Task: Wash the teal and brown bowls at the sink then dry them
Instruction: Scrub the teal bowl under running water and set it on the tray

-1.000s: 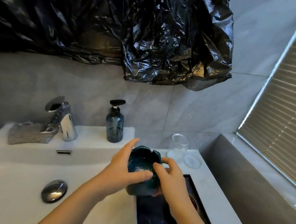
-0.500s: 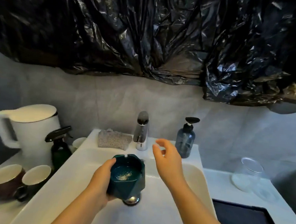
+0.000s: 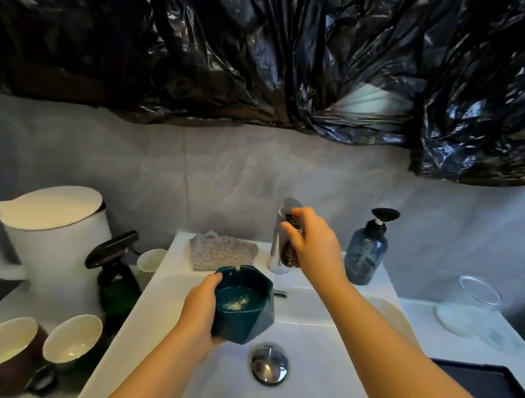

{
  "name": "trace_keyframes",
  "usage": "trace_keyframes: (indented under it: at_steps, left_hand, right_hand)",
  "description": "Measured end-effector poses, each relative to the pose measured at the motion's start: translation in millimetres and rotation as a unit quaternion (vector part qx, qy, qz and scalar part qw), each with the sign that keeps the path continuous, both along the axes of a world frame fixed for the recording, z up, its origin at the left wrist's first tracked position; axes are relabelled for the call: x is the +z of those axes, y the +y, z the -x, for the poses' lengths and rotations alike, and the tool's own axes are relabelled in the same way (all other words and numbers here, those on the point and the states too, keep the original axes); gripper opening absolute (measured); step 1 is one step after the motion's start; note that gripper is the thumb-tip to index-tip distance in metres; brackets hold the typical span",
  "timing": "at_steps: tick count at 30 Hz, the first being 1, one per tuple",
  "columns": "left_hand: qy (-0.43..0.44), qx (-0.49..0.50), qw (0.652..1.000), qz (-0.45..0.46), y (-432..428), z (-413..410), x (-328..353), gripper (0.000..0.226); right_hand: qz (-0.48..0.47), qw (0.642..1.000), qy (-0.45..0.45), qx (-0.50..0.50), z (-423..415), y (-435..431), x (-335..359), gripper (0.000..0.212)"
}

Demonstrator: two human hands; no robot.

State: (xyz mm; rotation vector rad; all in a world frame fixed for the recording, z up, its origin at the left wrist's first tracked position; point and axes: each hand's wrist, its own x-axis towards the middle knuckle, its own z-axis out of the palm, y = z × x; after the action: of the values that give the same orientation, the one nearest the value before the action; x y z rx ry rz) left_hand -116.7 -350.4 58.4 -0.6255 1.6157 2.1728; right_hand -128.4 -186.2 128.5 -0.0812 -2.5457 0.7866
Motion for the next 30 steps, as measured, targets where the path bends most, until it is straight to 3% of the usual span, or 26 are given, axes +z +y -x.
trace_keyframes:
  at_steps: [8,14,19,21,23,24,26,27,28,30]
  left_hand:
    - [0.004,-0.005,1.0,0.012,14.3,3.7,-11.4,0.025]
    - [0.01,-0.008,0.999,0.033,18.6,4.6,-12.7,0.022]
    - [0.008,-0.002,0.999,0.047,16.8,7.1,-17.2,0.033]
    - [0.008,-0.002,0.999,0.048,14.6,7.5,-18.5,0.033]
    - [0.013,0.001,0.999,0.045,10.0,8.1,-21.3,0.032]
    - [0.016,0.004,0.999,0.045,6.5,7.9,-22.7,0.03]
    - [0.026,0.015,0.998,0.063,-3.8,10.1,-30.9,0.031]
    - [0.033,0.021,0.996,0.08,-9.9,12.0,-36.1,0.033]
    - [0.041,0.025,0.994,0.098,-15.9,13.5,-40.3,0.036]
    - [0.053,0.037,0.99,0.122,-27.0,17.1,-45.8,0.042]
  right_hand:
    - [-0.114,0.993,0.023,-0.028,7.0,2.1,-0.3,0.038]
    - [-0.141,0.988,0.041,-0.039,15.7,3.0,-3.5,0.041]
    - [-0.106,0.992,0.054,-0.05,24.3,-0.3,0.0,0.04]
    - [-0.041,0.997,0.052,-0.03,22.6,-1.4,0.8,0.037]
    - [0.093,0.993,0.069,-0.016,14.3,-1.7,-3.4,0.035]
    - [0.186,0.977,0.099,-0.04,6.5,-2.1,-9.3,0.033]
    - [0.387,0.896,0.159,-0.146,-15.4,-5.6,-27.6,0.016]
    - [0.444,0.863,0.14,-0.195,-28.1,-11.4,-42.8,0.01]
    - [0.457,0.859,0.083,-0.217,-40.1,-22.8,-60.8,0.015]
    - [0.421,0.891,-0.069,-0.155,-56.3,-53.6,-91.6,0.021]
